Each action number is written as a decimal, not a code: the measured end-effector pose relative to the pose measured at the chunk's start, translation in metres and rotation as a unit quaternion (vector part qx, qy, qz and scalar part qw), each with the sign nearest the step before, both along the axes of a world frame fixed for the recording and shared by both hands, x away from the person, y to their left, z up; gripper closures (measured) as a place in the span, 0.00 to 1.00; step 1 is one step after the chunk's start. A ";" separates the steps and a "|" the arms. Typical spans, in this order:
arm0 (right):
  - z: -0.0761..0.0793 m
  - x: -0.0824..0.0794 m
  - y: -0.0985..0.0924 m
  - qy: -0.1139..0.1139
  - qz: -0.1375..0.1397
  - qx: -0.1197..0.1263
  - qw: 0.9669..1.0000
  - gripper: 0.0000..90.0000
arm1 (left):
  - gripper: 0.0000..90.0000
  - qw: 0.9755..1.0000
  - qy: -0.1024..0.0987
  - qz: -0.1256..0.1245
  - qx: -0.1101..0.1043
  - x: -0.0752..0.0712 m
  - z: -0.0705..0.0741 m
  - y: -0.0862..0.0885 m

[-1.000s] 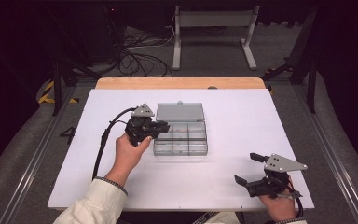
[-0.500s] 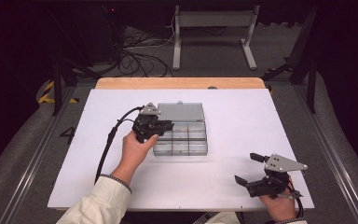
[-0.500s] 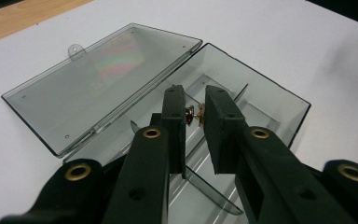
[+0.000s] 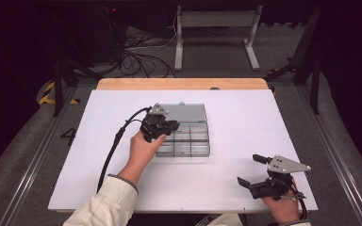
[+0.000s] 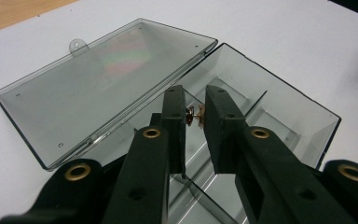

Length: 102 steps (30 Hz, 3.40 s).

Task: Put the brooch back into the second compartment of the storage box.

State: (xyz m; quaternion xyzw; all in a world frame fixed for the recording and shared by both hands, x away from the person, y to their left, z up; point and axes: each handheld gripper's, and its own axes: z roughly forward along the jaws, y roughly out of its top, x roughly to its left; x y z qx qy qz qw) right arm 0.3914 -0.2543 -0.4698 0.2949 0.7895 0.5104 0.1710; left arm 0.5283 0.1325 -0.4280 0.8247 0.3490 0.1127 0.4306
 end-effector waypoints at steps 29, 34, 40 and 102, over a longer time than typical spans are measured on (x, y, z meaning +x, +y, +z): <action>0.000 0.000 -0.001 0.000 0.001 0.000 1.000 0.01 | 0.86 0.998 0.003 -0.009 0.060 0.005 -0.022 -0.017; 0.000 0.000 -0.001 -0.001 0.002 0.000 1.000 0.01 | 0.87 0.998 0.012 -0.011 0.063 0.006 -0.024 -0.018; 0.000 0.000 -0.001 0.001 0.001 0.000 1.000 0.01 | 0.87 0.998 0.012 -0.013 0.060 0.005 -0.024 -0.019; -0.002 0.001 0.001 0.007 0.000 0.001 1.000 0.01 | 0.23 0.995 -0.083 -0.048 -0.004 -0.075 0.053 0.026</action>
